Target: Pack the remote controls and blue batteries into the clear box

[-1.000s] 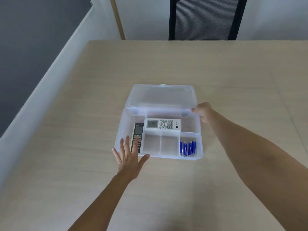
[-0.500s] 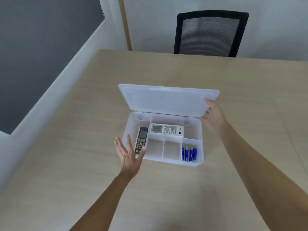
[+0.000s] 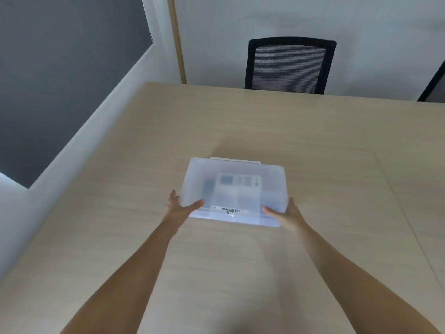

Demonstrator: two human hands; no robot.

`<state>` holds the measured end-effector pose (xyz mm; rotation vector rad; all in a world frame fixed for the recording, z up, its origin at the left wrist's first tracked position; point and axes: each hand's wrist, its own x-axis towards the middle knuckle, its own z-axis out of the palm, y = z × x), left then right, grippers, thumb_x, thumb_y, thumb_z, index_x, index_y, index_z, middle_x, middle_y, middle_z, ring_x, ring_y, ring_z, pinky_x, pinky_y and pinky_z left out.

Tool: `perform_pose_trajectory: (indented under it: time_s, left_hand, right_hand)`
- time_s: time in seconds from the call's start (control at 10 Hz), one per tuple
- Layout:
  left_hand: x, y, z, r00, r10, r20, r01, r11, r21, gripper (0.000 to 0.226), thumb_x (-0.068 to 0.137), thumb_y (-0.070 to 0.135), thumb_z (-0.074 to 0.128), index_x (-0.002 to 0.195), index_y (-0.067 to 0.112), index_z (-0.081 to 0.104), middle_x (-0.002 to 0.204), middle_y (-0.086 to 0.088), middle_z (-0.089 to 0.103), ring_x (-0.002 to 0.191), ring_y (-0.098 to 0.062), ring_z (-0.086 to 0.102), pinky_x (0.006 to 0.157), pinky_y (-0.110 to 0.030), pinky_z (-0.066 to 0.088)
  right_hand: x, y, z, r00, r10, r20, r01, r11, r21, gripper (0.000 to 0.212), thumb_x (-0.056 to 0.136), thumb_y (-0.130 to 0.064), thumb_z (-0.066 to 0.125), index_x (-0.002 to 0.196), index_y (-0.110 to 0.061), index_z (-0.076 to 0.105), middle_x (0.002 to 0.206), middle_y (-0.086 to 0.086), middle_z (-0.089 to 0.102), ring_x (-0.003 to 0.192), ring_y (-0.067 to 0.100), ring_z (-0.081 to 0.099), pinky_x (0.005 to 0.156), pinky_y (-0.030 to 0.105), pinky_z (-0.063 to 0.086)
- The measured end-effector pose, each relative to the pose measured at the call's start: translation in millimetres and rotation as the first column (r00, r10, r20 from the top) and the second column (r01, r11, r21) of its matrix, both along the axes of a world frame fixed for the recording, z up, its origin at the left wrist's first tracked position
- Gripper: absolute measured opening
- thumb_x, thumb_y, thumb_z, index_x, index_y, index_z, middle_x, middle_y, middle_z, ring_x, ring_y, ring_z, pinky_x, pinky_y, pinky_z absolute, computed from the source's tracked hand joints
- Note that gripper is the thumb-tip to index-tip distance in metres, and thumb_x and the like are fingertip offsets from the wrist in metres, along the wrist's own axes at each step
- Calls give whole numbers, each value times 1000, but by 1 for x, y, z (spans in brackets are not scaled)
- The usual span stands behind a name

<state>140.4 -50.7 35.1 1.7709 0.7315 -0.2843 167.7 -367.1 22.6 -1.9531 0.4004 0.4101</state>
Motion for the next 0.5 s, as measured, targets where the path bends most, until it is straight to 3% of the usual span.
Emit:
perform_pose_trajectory:
  time_s: [0.1,0.2,0.3,0.4,0.5]
  left_hand:
    - [9,-14,-1,991,-135,-24,134,921,365,99,54,40,86,134,6,39,130,-14,51,124,-31,47,101,-38,45]
    - [9,-19,-7,989,-146,-21,140,885,445,83,66,29,85,132,4,40,130,-19,49,124,-33,47,97,-36,41]
    - [7,-17,-16,985,-174,-9,159,876,456,82,66,29,84,130,2,41,129,-19,49,123,-32,46,94,-37,43]
    - [9,-15,-17,979,-197,-47,196,865,462,89,68,34,82,137,2,34,138,-17,41,128,-32,43,97,-39,43]
    - [2,-15,-17,983,-182,-29,170,835,524,110,70,45,78,151,11,11,158,-15,9,145,-32,18,110,-46,37]
  right_hand:
    - [2,11,-9,998,-10,-67,0,988,-152,116,55,-43,86,144,-9,19,145,9,40,132,29,43,105,41,42]
    - [2,19,-14,994,-77,-81,61,980,-188,115,58,-38,86,144,-8,16,147,13,37,134,31,39,105,40,41]
    - [0,23,-15,990,-120,-77,101,971,-217,103,58,-32,86,136,-6,25,139,14,43,128,31,44,95,35,43]
    - [-2,23,-17,990,-124,-64,107,969,-221,106,60,-33,85,140,-5,21,141,14,40,130,31,42,98,37,42]
    - [-7,27,-12,997,-61,-51,42,948,-316,118,66,-46,78,148,-9,2,150,15,26,141,31,26,108,40,36]
